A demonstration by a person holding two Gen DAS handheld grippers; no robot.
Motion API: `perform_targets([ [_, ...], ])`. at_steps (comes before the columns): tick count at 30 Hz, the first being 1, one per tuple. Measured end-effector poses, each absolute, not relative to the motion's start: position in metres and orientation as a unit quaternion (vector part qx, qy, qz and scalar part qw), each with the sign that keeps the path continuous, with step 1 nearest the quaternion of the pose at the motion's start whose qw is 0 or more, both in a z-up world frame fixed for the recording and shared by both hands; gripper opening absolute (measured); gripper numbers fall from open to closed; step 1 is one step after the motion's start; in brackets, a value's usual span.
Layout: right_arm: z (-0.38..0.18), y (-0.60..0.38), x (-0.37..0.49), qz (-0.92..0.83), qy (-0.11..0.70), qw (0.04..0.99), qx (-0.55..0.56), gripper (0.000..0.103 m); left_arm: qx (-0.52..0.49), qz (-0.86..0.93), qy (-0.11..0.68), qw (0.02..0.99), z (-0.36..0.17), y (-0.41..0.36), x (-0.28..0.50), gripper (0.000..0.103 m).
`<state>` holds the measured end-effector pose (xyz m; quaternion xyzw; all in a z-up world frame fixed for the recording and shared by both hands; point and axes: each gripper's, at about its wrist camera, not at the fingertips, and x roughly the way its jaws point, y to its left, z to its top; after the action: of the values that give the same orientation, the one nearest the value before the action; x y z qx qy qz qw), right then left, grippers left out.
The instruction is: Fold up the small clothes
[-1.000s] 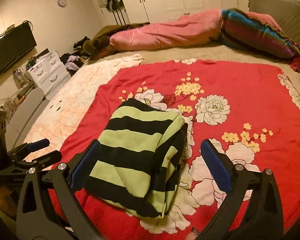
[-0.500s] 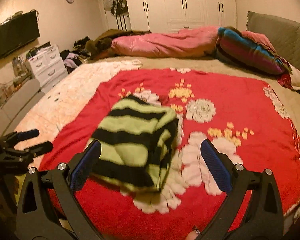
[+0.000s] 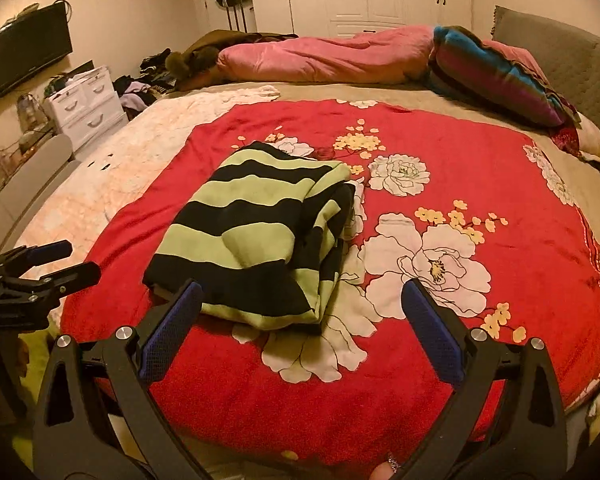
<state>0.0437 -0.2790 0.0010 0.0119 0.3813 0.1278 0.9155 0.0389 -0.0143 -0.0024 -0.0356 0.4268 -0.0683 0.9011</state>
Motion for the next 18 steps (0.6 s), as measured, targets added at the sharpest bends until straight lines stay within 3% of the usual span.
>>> perform_targets([
  [18, -0.0021, -0.278, 0.0429, 0.126, 0.386, 0.914, 0.013, 0.094, -0.03, -0.06, 0.438, 0.896, -0.0057, -0.0165, 0.0398, 0.099],
])
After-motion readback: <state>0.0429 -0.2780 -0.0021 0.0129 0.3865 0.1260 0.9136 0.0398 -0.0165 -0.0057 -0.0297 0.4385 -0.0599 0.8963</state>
